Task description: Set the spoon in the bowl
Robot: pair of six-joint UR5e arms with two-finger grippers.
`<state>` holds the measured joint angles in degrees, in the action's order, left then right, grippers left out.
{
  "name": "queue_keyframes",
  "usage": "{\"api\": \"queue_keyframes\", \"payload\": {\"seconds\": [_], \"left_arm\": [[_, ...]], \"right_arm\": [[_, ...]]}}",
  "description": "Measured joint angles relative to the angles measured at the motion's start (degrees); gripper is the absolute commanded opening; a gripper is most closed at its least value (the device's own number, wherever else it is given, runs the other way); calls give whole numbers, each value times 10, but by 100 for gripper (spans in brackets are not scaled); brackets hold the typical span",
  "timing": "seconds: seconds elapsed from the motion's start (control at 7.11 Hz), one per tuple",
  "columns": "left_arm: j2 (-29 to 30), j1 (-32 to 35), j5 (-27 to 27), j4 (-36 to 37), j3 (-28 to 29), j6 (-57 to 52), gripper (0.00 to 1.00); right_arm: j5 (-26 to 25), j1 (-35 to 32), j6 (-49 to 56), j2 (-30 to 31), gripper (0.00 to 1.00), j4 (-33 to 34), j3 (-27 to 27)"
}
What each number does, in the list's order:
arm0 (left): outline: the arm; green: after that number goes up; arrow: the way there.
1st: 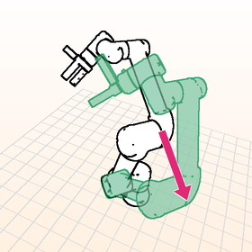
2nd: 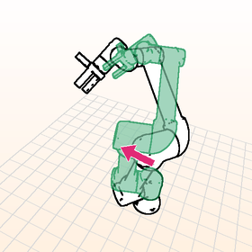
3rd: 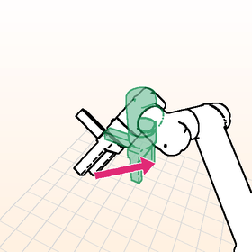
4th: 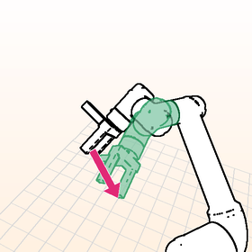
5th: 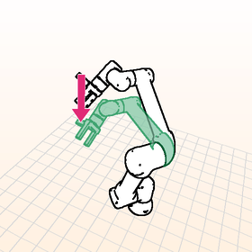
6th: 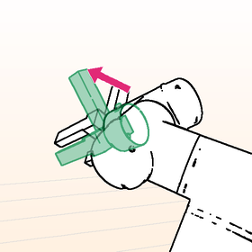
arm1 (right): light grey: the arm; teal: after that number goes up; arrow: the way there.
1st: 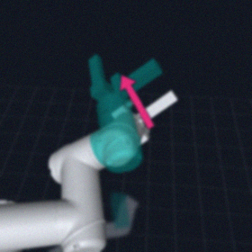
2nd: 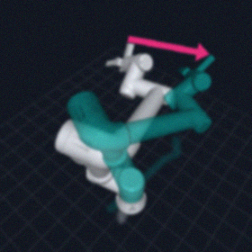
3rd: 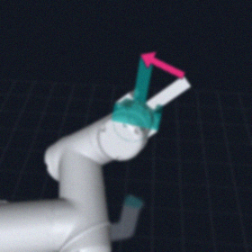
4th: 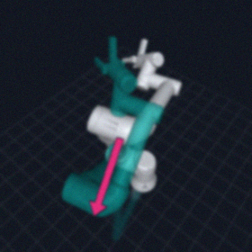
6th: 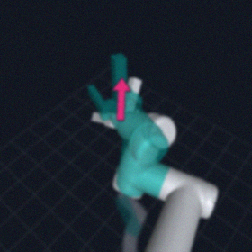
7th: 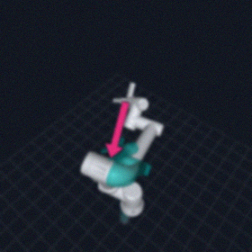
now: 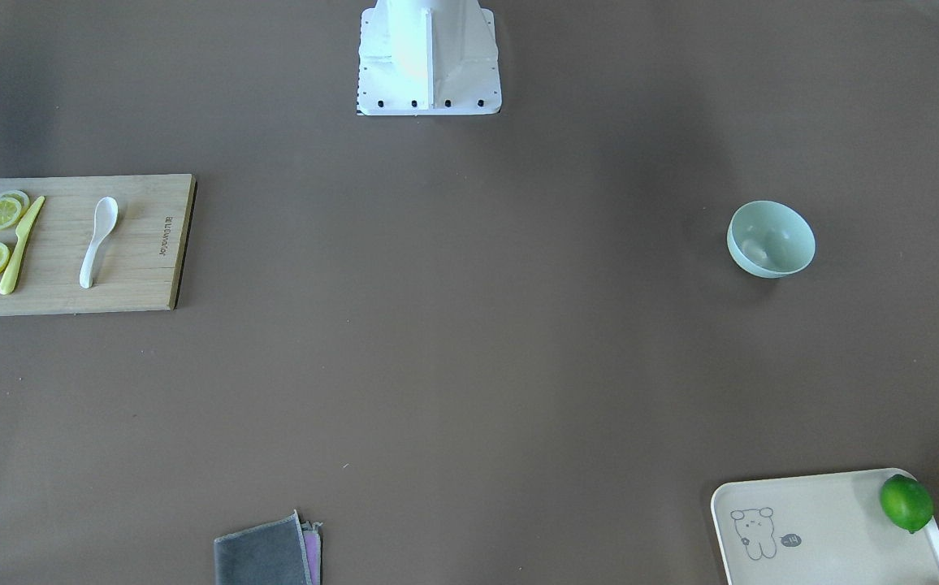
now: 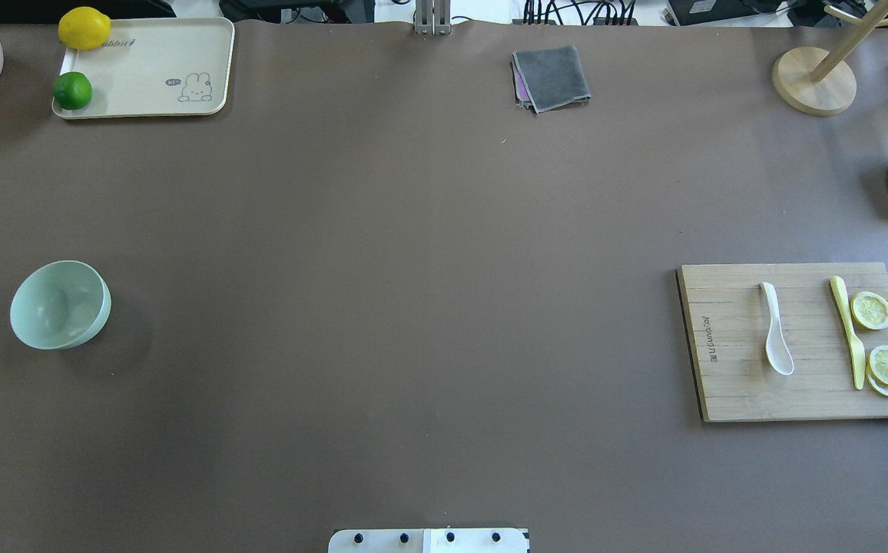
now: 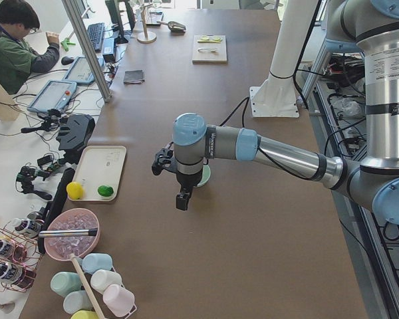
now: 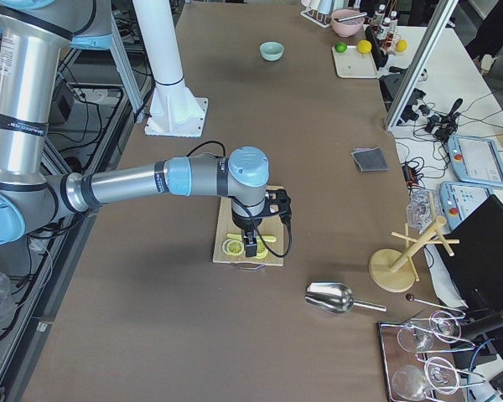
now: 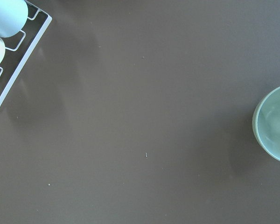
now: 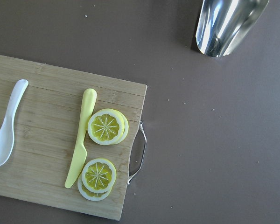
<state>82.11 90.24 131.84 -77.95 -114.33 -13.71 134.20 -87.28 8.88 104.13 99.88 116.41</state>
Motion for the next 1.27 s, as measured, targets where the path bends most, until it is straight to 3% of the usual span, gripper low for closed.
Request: {"api": "queue_keyframes", "payload": {"seconds": [0.56, 0.99, 1.27], "left_arm": [[27, 1, 1, -28, -6, 3, 98], [31, 3, -1, -118, 1, 4, 98], [57, 2, 0, -192, 45, 63, 98]], "right_arm": [[6, 0, -7, 11, 100, -119, 1], [7, -2, -33, 10, 100, -176, 6], [10, 1, -128, 5, 100, -210, 7]]}}
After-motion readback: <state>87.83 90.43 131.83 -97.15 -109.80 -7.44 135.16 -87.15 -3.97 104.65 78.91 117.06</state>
